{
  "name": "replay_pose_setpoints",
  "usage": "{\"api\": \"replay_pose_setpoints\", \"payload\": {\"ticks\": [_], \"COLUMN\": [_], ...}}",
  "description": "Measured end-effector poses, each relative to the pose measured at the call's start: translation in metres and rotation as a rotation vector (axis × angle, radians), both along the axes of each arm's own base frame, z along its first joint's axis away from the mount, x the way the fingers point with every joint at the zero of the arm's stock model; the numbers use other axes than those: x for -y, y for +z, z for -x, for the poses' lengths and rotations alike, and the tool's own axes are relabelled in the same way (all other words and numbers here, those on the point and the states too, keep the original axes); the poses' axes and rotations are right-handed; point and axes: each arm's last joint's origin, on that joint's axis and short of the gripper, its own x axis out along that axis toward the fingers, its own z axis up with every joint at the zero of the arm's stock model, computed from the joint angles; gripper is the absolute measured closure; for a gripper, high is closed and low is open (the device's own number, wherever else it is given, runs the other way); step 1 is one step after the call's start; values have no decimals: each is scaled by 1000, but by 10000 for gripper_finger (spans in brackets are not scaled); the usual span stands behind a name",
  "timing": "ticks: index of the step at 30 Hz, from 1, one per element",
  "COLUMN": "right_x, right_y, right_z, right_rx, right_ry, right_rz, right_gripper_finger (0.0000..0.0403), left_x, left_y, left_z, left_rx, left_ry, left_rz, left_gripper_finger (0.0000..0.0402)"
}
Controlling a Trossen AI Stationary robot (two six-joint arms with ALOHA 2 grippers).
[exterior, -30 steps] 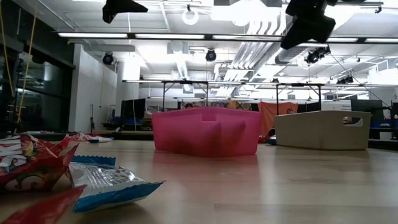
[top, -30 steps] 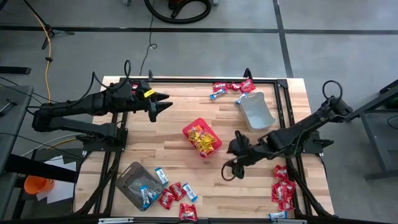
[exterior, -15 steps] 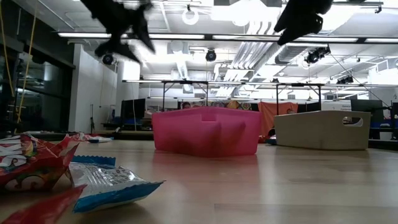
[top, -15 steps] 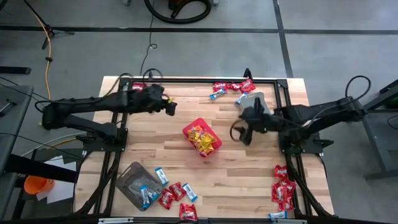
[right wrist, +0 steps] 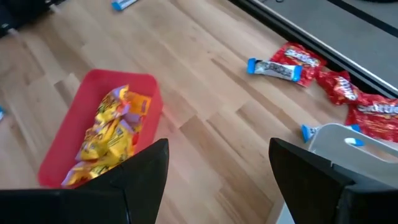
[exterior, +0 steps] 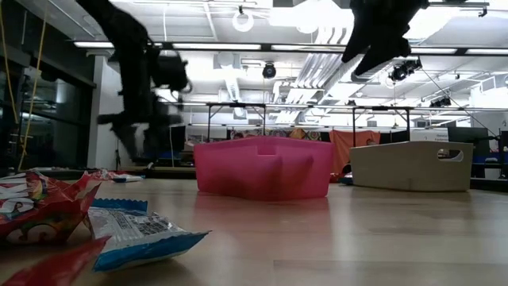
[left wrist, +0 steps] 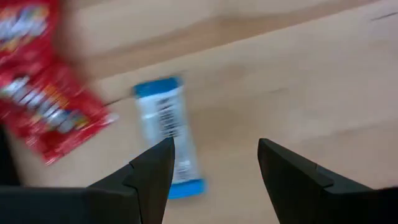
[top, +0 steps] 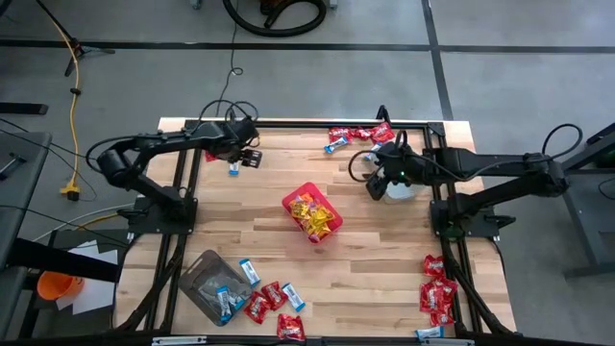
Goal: Sort candy
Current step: Put the blue candy into the black bin
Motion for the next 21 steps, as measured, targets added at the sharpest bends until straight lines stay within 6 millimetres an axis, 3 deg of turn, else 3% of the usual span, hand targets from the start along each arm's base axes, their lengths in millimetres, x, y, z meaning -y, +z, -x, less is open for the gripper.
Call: {"api": "replay_pose_setpoints", "payload": {"ticks": [4, 10, 13, 21], "right_x": [5, 15, 18, 21], "right_y": [0, -1, -2, -3], "right_z": [1, 3, 4, 6], "right_rx": [-18, -61, -82, -116], "right_ry": [0, 30, 57, 99], "right_rz": [19, 39, 38, 47], "right_gripper_finger": [130, 130, 130, 130], "left_x": [0, -2, -3, -4], "left_y": [-17, -36, -44, -52], "left_z": [14, 19, 23, 21], "left_rx": [-1, 116, 96, 63], "left_ry": [90, 194, 247, 224], "left_rz": [-3, -12, 9, 34], "left_gripper_finger": [183, 183, 183, 202]}}
